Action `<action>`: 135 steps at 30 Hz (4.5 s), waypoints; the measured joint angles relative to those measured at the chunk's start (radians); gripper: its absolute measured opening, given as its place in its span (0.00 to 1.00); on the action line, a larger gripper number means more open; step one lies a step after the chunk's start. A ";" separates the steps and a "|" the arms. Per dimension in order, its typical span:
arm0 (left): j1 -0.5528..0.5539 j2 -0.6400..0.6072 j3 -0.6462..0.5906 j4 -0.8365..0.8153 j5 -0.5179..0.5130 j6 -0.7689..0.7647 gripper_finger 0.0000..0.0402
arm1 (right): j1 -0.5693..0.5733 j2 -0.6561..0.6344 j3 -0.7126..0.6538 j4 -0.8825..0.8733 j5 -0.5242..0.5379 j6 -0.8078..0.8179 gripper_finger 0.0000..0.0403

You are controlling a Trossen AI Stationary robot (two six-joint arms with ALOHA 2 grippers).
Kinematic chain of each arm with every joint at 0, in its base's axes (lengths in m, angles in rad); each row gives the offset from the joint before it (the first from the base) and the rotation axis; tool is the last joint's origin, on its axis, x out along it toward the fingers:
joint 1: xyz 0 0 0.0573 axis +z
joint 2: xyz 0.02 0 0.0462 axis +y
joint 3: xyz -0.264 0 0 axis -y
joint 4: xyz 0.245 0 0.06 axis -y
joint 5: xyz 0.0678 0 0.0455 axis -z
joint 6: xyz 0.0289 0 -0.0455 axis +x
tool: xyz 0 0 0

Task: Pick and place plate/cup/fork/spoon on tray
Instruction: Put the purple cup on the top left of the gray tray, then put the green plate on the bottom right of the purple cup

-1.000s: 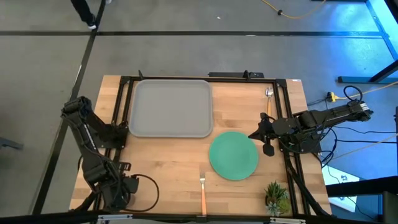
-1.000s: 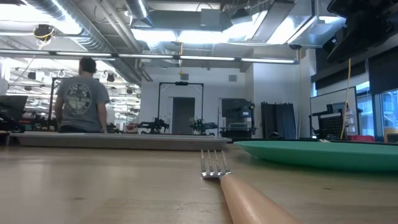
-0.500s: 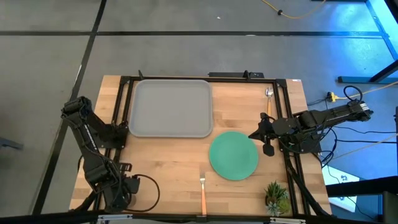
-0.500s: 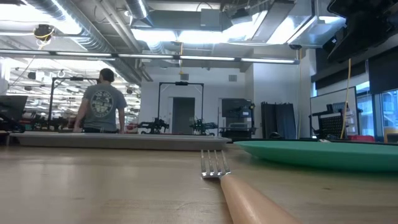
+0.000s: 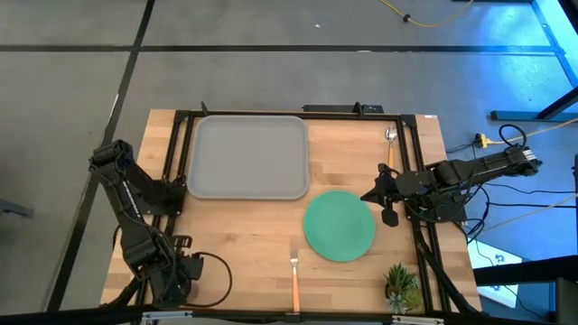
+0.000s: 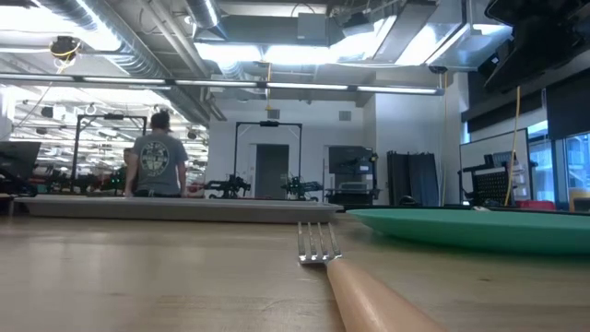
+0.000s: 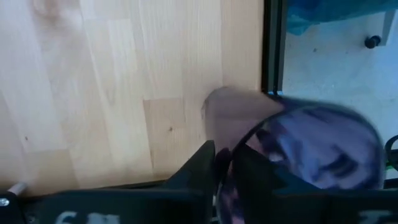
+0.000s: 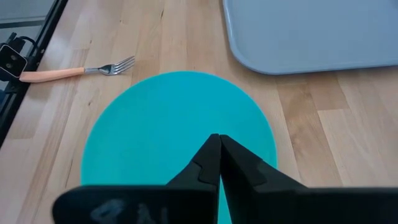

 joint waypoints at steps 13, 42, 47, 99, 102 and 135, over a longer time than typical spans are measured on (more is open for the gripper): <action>0.112 -0.032 0.000 -0.140 0.004 -0.024 0.01 | 0.000 0.000 0.000 0.000 0.000 0.001 0.04; 1.150 -0.308 0.000 -0.385 -0.094 0.303 0.00 | 0.000 0.000 0.000 0.068 0.000 0.001 0.04; 1.368 -0.308 0.000 -0.377 -0.173 0.434 0.00 | 0.000 0.000 0.000 0.068 0.000 0.000 0.04; 2.084 -0.033 0.002 -0.078 -0.220 0.968 0.12 | 0.000 0.000 0.000 0.068 0.001 0.002 0.04; 2.083 -0.033 0.006 -0.089 -0.255 0.966 0.12 | 0.000 0.000 0.000 0.068 0.001 0.003 0.04; 1.642 -0.037 0.562 -0.456 -0.148 0.964 0.13 | -0.001 0.003 0.000 0.258 0.008 -0.028 0.04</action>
